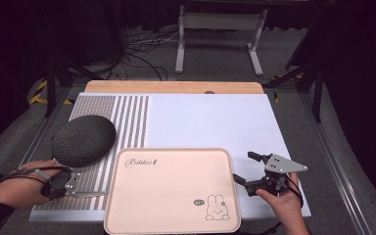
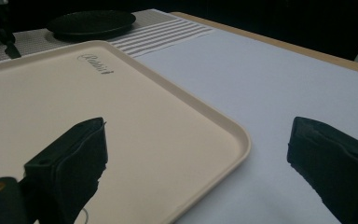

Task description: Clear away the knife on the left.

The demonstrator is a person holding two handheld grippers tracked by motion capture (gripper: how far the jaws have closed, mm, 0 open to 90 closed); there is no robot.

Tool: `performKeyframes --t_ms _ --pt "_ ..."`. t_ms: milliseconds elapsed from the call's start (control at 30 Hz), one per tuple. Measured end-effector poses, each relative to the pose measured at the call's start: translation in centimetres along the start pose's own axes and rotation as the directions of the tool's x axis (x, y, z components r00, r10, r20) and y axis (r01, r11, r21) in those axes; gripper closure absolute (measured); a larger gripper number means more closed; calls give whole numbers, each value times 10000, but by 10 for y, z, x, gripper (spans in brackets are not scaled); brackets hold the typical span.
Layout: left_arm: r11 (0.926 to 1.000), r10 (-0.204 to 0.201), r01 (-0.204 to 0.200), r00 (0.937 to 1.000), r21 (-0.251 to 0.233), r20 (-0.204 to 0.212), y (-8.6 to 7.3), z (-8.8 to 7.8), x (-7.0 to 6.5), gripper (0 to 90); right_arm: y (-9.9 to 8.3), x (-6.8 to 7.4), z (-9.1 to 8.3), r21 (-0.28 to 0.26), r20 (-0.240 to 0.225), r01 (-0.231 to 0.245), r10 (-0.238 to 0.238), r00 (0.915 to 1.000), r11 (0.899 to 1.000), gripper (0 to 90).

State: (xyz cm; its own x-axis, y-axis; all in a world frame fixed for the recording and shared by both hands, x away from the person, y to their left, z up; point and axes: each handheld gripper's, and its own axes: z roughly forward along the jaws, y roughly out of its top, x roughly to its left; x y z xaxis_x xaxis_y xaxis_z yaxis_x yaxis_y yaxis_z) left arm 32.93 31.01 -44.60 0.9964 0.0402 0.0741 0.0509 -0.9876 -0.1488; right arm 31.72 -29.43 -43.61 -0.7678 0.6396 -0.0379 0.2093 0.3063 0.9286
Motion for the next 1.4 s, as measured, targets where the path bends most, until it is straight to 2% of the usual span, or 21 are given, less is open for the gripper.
performKeyframes --t_ms 67,167,200,233,333,433,467,600,667,700,767,867,967,1033,1133,1167,1200,1300,1333,1367,1400 --pt "10000 91 -91 9999 5 99 -1 -1 1 801 0 0 0 25 3 -15 15 10000 10000 58" --pt "9996 -149 150 9999 -253 38 -4 0 1 801 -1 0 1 44 -15 -28 28 10000 10000 60" --pt "9983 -535 541 9983 -233 252 -5 -1 3 801 -1 0 1 36 -13 -32 32 10000 10000 60" --pt "9939 -1039 1049 9941 -326 322 -7 0 5 801 -1 0 1 34 -14 -32 32 10000 10000 60" --pt "9814 -1861 1876 9818 -406 372 -10 0 8 801 -1 0 2 96 12 -3 3 10000 10000 60" --pt "9769 -2057 2077 9778 -511 404 -10 0 8 802 -1 0 2 133 21 3 -4 10000 9999 60" --pt "9720 -2247 2278 9728 -582 555 -9 -2 8 802 -1 0 2 136 17 9 -10 10000 9999 60" --pt "9645 -2506 2549 9659 -695 655 -10 -7 11 802 -1 0 2 178 32 21 -21 10000 9998 60" --pt "9640 -2590 2607 9652 -529 374 -10 -10 12 802 -1 1 2 199 47 86 -87 10000 9998 60" --pt "9615 -2695 2709 9624 -470 350 -10 -11 12 802 -1 1 2 234 64 164 -165 9998 9996 62" --pt "9466 -3089 3140 9483 -737 728 -11 -13 13 802 -1 2 2 260 54 222 -223 9997 9994 63" --pt "9337 -3392 3463 9369 -909 845 -13 -18 14 802 -1 1 2 255 49 231 -232 9997 9994 63" --pt "9283 -3536 3595 9325 -951 731 -14 -22 14 802 -1 1 2 244 80 230 -232 9997 9994 62" --pt "9178 -3782 3840 9229 -1008 720 -14 -26 14 803 -1 2 1 249 99 248 -251 9996 9994 62" --pt "8827 -4439 4548 8896 -1186 1075 -15 -31 15 802 0 3 2 280 92 284 -286 9995 9992 62" --pt "8757 -4552 4685 8817 -1167 1240 -16 -32 15 802 0 3 2 285 93 284 -287 9995 9992 62" --pt "8656 -4733 4898 8681 -1037 1495 -16 -33 16 802 0 3 2 287 94 294 -297 9995 9992 62" --pt "8398 -5113 5314 8430 -1112 1673 -18 -35 17 802 0 3 2 286 87 300 -303 9995 9991 62" --pt "8353 -5183 5388 8381 -1095 1703 -18 -37 18 802 0 3 2 296 102 293 -296 9995 9991 62" --pt "8353 -5183 5388 8381 -1095 1703 -18 -37 18 802 0 3 2 296 102 293 -296 9995 9991 62" --pt "8256 -5301 5512 8309 -1204 1689 -18 -39 18 802 0 3 1 297 124 292 -296 9995 9991 60"
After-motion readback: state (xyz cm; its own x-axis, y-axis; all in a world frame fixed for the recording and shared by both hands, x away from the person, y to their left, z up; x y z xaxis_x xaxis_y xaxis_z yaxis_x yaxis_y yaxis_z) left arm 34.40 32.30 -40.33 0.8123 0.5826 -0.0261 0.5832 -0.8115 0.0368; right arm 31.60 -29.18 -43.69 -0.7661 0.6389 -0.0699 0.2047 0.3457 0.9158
